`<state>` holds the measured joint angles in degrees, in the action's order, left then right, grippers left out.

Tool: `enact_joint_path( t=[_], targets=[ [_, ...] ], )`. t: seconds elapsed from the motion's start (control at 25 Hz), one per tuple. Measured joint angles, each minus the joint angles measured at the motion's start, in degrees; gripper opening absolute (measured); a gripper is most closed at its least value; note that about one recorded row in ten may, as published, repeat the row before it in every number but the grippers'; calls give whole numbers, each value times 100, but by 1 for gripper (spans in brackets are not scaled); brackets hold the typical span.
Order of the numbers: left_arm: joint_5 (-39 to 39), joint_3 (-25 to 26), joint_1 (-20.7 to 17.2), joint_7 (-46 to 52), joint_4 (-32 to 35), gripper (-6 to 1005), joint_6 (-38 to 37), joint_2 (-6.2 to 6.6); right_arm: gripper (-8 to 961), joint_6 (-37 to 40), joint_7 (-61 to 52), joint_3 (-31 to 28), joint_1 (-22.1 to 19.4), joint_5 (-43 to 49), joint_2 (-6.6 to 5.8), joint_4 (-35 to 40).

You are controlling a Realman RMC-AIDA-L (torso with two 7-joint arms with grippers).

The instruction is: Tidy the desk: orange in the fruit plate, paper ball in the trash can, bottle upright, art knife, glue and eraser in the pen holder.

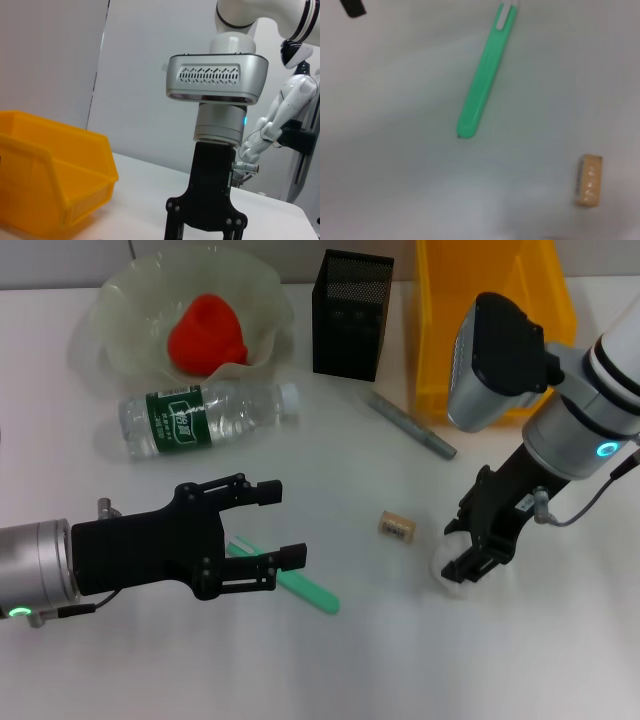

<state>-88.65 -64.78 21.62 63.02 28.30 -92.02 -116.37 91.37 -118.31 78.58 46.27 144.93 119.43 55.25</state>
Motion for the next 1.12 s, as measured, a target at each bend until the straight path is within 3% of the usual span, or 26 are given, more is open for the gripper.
enact_joint_path(
  t=[0.12, 0.24, 0.28, 0.32, 0.36, 0.4, 0.48, 0.56, 0.68, 0.72, 0.88, 1.12],
  targets=[
    [13, 9, 1, 0, 0, 812, 1, 0, 649, 31, -19, -56, -22, 0, -6, 114],
    [22, 11, 1, 0, 0, 812, 1, 4, 590, 221, -137, -530, -35, -2, -26, 517],
    [29, 11, 0, 0, 0, 812, 1, 5, 564, 364, -245, -1131, -15, 0, -39, 874],
    [29, 11, 0, 0, 0, 812, 1, 5, 537, 364, -245, -1131, -15, 0, -39, 874],
    [33, 11, 0, 0, 0, 812, 1, 5, 511, 403, -413, -1821, 40, 2, -74, 1201],
    [36, 11, 3, 0, 0, 812, 1, 3, 511, 403, -413, -1821, 40, 2, -74, 1201],
    [39, 10, 9, 0, 0, 812, 5, -1, 511, 16, -589, -2568, 119, 7, -156, 1407],
    [39, 10, 12, 0, 0, 812, 5, -2, 510, -175, -616, -2696, 121, 10, -173, 1406],
    [42, 9, 16, 0, 0, 812, 7, -2, 510, -1376, -721, -2785, 10, 23, -166, 1259],
    [42, 9, 16, 0, 0, 812, 7, -2, 510, -1376, -721, -2785, 10, 23, -166, 1259],
    [59, 9, 18, 2, 0, 812, 9, -9, 509, -2529, -586, -2620, -39, 22, -60, 852],
    [59, 9, 24, 7, 0, 811, 9, -15, 572, -3244, -562, -2201, -35, 15, -46, 503]
  ],
)
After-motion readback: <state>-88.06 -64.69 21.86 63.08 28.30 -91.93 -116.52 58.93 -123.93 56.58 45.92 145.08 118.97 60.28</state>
